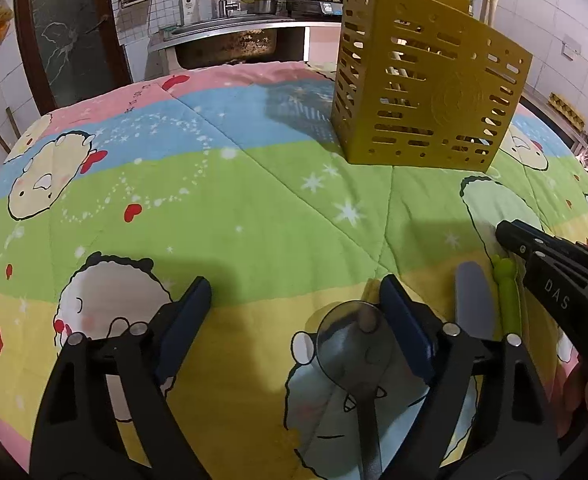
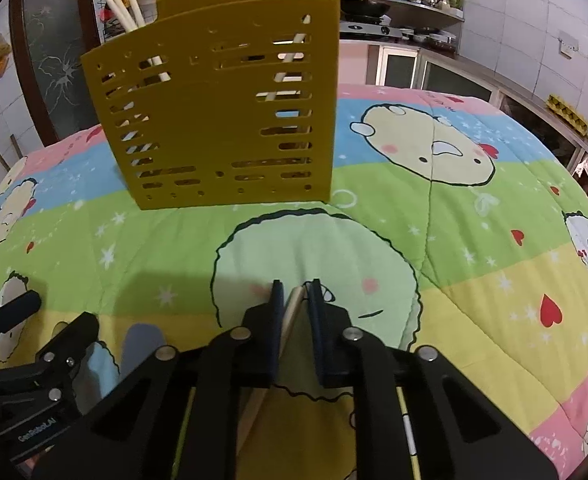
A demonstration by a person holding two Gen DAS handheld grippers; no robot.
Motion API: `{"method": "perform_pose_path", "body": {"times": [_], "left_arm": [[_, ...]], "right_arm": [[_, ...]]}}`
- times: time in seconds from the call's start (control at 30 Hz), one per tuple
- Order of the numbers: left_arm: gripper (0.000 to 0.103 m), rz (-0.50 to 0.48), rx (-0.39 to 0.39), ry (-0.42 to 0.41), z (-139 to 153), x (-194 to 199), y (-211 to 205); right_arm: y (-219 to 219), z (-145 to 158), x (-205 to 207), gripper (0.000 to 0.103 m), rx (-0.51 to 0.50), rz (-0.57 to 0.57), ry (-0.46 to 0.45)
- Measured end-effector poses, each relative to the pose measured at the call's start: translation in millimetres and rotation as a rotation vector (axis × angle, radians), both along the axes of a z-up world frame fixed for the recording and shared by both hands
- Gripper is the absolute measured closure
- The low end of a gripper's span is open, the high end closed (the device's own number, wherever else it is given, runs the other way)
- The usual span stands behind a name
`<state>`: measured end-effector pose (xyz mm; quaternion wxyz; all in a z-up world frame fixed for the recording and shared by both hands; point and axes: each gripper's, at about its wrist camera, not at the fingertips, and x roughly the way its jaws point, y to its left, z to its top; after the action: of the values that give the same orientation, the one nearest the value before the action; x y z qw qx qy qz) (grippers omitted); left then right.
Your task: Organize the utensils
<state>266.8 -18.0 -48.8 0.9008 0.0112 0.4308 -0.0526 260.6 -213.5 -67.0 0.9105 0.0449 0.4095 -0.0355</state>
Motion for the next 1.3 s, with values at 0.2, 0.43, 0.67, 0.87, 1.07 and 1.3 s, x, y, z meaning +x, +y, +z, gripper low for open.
{"method": "perform_pose_path", "body": {"times": [0.2, 0.43, 0.67, 0.87, 1.07, 1.3], "left_arm": [[0.030, -0.017, 0.000, 0.002, 0.4, -2.1, -4.3], [0.052, -0.062, 0.006, 0.004, 2.2, -8.0, -13.3], [0.058, -0.066, 0.002, 0.014, 3.0, -9.8, -16.1], [0.064, -0.075, 0.002, 0.013, 3.1, -11.4, -17.4], [0.073, -0.075, -0.011, 0.011, 3.1, -10.3, -16.1], [0.075, -0.075, -0.024, 0.006, 5.3, -4.7, -14.9]], "right_arm": [[-3.7, 1.6, -1.3, 0.094, 0.022, 0.016, -0.008], [-5.7, 1.7, -2.6, 0.095, 0.033, 0.034, -0.009], [-4.7, -0.4, -1.7, 0.095, 0.029, 0.033, -0.007], [-3.8, -0.9, -2.9, 0.095, 0.019, 0.035, -0.005], [-3.7, -0.4, -4.7, 0.095, 0.023, 0.037, -0.011], [-3.3, 2.5, -9.7, 0.096, 0.035, 0.048, -0.025]]}}
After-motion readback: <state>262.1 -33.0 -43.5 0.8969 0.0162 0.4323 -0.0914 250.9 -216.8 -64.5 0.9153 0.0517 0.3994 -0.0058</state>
